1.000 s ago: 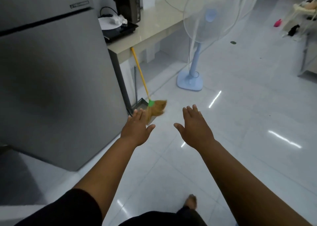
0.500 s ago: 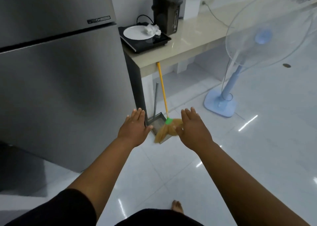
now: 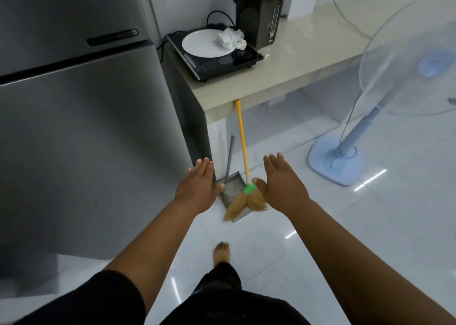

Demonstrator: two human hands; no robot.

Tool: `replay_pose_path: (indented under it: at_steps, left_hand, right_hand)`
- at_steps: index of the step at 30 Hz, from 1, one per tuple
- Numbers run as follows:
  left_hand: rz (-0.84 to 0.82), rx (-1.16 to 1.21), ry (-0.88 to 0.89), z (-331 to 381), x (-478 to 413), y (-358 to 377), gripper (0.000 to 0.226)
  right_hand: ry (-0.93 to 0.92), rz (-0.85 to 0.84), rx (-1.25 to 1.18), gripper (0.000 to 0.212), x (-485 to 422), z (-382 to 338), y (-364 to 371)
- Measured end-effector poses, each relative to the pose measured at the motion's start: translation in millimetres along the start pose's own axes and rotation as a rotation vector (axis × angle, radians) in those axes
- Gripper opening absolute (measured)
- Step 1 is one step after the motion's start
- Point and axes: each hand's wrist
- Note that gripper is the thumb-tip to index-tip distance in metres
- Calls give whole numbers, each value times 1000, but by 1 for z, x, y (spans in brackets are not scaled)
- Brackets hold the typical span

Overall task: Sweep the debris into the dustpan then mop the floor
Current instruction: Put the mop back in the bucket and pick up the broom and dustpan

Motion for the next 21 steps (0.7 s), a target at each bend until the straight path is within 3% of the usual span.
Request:
replay_pose_path:
  at_steps: [11,21]
  left_hand:
    - [-75,31,43,-33,-165,-14,76]
    - [-145,136,-100,-25,-242,6,70]
  right_hand:
    - [38,-70,51,73,-144,16,-6]
    - [14,-214,-51,61,-254,45,4]
Point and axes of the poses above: each hand's wrist, its own x-axis away from the middle knuckle, its own y-axis out of the palm, z = x × y, and after that the axes turned 9 degrees about -x, right-handed
